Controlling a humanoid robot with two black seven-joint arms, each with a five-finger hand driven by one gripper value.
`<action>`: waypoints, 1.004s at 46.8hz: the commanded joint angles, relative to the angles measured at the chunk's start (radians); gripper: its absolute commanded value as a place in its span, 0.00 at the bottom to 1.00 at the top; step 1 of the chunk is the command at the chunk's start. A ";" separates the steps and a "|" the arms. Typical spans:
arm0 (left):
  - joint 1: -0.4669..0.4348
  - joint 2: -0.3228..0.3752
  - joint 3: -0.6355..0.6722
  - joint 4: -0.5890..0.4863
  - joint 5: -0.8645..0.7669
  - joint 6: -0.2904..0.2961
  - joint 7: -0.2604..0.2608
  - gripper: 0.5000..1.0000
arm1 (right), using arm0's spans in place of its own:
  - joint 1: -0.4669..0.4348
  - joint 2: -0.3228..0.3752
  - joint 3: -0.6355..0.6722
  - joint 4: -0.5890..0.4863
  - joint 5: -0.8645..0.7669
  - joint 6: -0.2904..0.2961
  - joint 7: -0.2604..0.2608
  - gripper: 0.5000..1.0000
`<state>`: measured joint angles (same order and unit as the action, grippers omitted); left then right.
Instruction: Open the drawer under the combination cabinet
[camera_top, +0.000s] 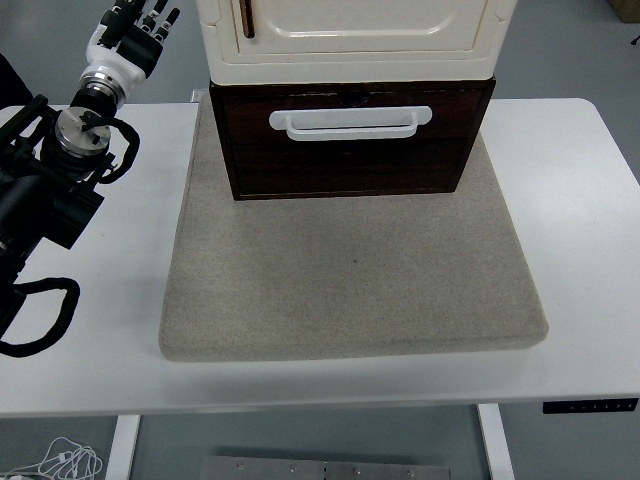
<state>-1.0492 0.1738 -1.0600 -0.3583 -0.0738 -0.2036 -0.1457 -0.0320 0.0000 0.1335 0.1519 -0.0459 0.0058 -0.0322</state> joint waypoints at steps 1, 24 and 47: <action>-0.018 0.019 0.008 0.012 0.000 0.001 0.000 1.00 | 0.000 0.000 0.000 0.000 0.000 0.000 0.000 0.85; -0.302 0.177 0.049 -0.002 0.002 0.026 0.015 1.00 | 0.000 0.000 0.000 0.000 0.000 0.000 0.000 0.85; -0.666 0.266 0.454 -0.224 0.002 0.027 0.021 1.00 | 0.000 0.000 0.000 0.000 0.000 0.000 0.000 0.85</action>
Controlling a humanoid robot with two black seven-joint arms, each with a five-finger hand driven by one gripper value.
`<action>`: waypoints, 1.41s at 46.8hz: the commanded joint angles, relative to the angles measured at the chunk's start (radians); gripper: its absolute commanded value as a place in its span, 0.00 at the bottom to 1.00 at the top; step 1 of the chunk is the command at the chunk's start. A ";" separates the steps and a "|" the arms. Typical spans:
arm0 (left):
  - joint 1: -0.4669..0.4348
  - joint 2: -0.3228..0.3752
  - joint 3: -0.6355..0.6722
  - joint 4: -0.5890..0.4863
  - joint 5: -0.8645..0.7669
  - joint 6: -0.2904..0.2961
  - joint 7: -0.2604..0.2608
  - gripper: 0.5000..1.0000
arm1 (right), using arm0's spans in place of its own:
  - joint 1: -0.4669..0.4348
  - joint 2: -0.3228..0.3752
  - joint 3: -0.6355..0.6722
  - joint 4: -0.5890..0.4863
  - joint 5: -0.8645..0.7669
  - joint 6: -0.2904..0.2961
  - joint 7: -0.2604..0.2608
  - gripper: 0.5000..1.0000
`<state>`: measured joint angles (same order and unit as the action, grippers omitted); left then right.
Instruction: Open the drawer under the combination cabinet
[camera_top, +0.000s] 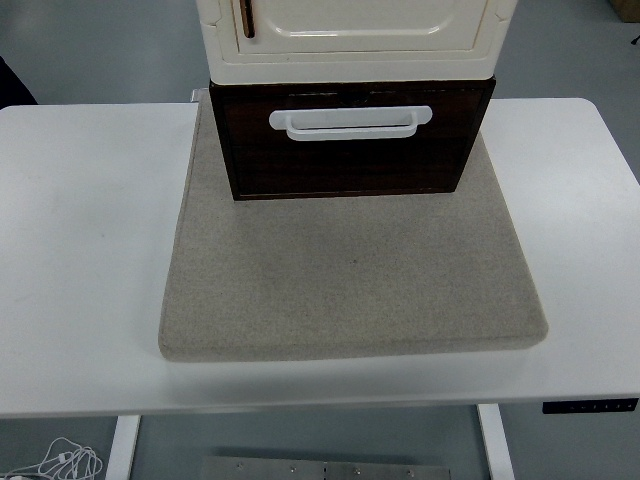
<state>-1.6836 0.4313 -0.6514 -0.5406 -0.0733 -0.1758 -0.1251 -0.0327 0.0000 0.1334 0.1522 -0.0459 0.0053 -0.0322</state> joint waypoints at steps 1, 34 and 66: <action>-0.044 0.015 0.062 -0.057 0.001 -0.001 0.001 1.00 | 0.000 0.000 0.000 0.000 0.000 0.001 0.000 0.85; -0.335 0.083 0.651 -0.760 0.182 -0.002 0.004 1.00 | 0.000 0.000 0.000 0.000 0.000 0.001 0.000 0.85; -0.403 -0.012 1.047 -0.854 0.326 -0.100 0.183 1.00 | 0.000 0.000 0.000 0.000 0.000 -0.001 0.000 0.85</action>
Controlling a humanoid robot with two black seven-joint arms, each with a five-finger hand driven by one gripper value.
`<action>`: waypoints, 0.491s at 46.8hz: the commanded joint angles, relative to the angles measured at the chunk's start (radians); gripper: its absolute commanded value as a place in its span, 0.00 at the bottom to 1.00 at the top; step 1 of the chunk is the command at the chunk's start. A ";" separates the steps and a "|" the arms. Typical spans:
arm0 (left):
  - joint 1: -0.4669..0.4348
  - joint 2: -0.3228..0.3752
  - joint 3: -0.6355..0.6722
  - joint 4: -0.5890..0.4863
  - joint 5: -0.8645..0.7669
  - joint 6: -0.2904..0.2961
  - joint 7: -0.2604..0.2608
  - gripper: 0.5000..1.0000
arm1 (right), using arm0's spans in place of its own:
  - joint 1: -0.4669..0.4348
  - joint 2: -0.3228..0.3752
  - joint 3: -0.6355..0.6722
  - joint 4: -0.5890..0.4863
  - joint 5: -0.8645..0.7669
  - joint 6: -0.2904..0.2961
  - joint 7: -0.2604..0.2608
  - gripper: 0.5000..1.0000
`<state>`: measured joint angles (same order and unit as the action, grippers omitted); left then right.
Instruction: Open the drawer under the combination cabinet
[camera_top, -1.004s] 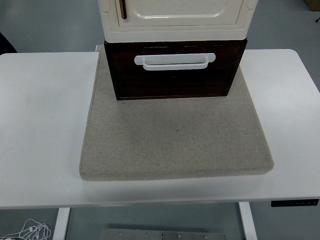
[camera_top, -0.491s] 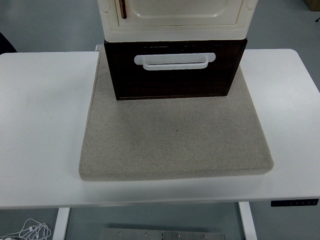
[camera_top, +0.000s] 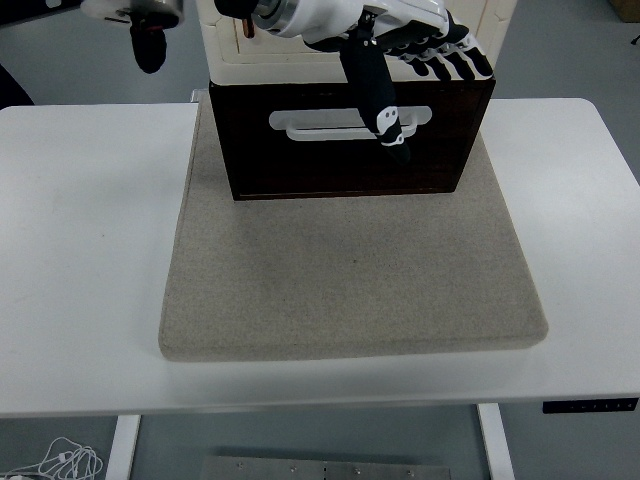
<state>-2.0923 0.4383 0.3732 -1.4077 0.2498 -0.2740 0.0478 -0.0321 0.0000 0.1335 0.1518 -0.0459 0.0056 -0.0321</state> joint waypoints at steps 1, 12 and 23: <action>0.006 -0.026 0.032 0.019 0.003 -0.004 0.018 1.00 | 0.000 0.000 0.000 0.000 0.000 0.001 0.000 0.85; 0.032 -0.082 0.043 0.055 0.002 0.010 0.213 1.00 | 0.000 0.000 0.000 0.000 0.000 -0.001 0.000 0.85; 0.072 -0.112 0.039 0.104 -0.021 0.010 0.323 1.00 | 0.000 0.000 0.000 0.000 0.000 0.001 0.000 0.85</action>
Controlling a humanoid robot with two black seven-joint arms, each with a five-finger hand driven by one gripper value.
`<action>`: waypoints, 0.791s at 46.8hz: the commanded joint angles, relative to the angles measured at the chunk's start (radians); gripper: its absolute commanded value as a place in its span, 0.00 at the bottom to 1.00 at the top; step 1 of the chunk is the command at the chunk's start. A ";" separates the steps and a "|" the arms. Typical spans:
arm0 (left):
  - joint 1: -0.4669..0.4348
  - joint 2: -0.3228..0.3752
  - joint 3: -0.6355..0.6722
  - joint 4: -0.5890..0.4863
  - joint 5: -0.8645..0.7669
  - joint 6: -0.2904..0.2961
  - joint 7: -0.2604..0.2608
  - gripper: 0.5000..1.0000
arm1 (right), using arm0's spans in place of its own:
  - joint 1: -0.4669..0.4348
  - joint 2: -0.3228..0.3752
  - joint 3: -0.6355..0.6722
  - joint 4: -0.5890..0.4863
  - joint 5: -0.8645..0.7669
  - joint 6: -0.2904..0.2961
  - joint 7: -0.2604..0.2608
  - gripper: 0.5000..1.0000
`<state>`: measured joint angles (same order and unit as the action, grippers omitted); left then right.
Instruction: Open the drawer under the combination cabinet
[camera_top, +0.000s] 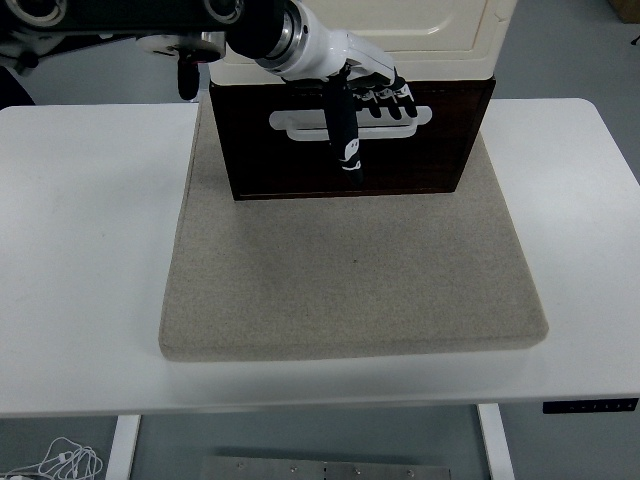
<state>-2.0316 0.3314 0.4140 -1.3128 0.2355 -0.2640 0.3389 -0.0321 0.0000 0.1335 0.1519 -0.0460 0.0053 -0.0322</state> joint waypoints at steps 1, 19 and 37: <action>0.014 -0.005 -0.003 0.012 -0.007 0.000 0.040 1.00 | 0.000 0.000 0.000 0.000 0.000 0.001 0.000 0.85; 0.037 -0.008 -0.008 0.064 -0.030 0.005 0.089 1.00 | 0.000 0.000 0.000 0.000 0.000 0.001 0.000 0.85; 0.073 -0.035 -0.026 0.107 -0.045 0.005 0.112 1.00 | 0.000 0.000 0.000 0.000 0.000 0.001 0.000 0.85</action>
<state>-1.9644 0.2962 0.3918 -1.2058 0.1921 -0.2593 0.4412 -0.0320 0.0000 0.1335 0.1518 -0.0460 0.0059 -0.0322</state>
